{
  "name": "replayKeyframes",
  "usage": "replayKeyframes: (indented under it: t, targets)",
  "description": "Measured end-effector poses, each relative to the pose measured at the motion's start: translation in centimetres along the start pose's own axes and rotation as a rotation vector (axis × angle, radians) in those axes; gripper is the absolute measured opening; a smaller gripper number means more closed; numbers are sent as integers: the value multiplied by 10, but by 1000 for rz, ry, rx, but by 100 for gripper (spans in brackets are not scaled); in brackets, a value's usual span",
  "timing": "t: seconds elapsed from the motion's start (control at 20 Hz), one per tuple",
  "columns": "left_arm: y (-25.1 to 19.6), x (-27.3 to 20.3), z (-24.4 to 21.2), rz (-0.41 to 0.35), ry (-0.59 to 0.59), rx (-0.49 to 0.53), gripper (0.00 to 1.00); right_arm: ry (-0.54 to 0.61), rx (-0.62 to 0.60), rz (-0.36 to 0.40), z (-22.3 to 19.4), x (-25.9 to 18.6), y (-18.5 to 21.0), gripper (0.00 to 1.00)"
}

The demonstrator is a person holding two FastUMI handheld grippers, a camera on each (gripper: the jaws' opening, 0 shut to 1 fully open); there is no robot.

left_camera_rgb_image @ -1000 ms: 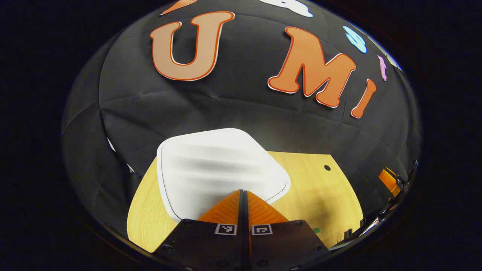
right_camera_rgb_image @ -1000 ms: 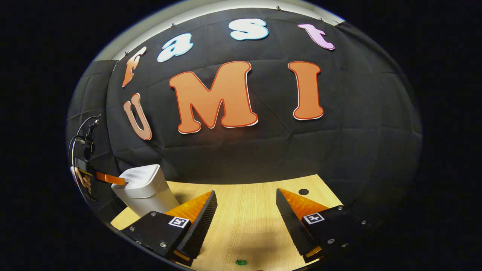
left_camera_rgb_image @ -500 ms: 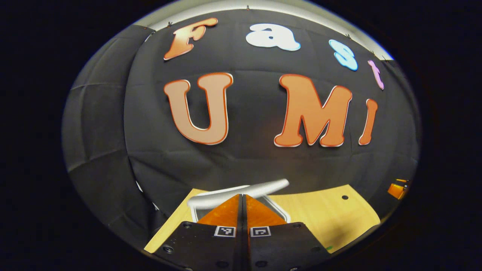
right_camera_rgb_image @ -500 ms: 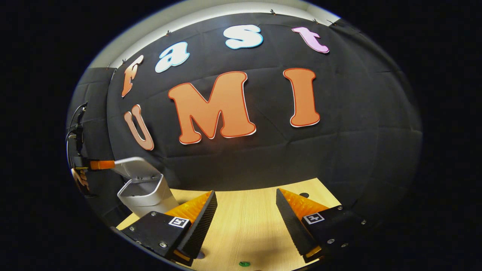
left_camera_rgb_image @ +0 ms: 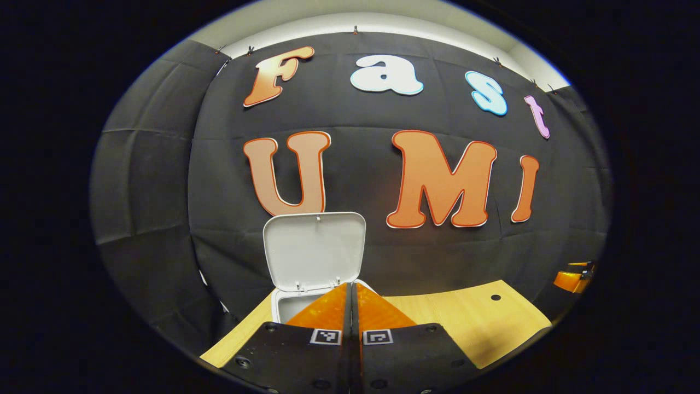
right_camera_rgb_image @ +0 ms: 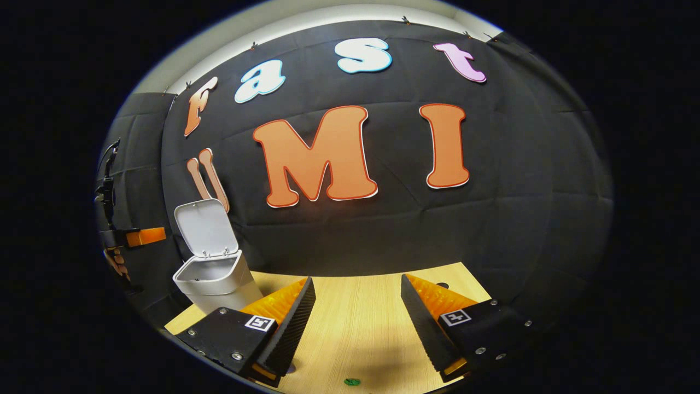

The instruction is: Press the lid of the desktop garbage bin to open it, pick up the crumpled paper on the desktop and throw it into the bin, then pick up the pop can on the desktop and drop it into the bin, and finally close the garbage bin lid.

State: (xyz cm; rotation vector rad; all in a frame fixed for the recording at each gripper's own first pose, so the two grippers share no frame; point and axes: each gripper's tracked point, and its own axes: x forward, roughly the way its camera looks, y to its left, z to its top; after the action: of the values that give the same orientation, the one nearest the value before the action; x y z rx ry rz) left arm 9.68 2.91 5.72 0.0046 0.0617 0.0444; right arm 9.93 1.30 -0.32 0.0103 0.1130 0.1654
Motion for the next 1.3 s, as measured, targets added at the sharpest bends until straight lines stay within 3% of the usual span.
replayKeyframes:
  t: [0.25,0.4,0.5,0.65,1.05,1.3]
  targets:
    - [-8,1,-14,-17,33,-59,0,-1,2,-4,2,-4,-1,94]
    - [-16,0,-6,-45,-5,-63,0,-3,-5,-11,2,-6,-3,94]
    - [-22,-5,1,-76,-38,-89,11,4,6,-7,1,-7,0,94]
    - [-25,-9,5,-82,-82,-83,95,19,27,27,-3,-10,10,94]
    - [-35,-13,-10,-106,-73,-37,94,128,-39,18,-46,-10,13,94]
    - [-32,-10,-25,-112,-39,-38,94,333,-55,20,-117,-6,14,94]
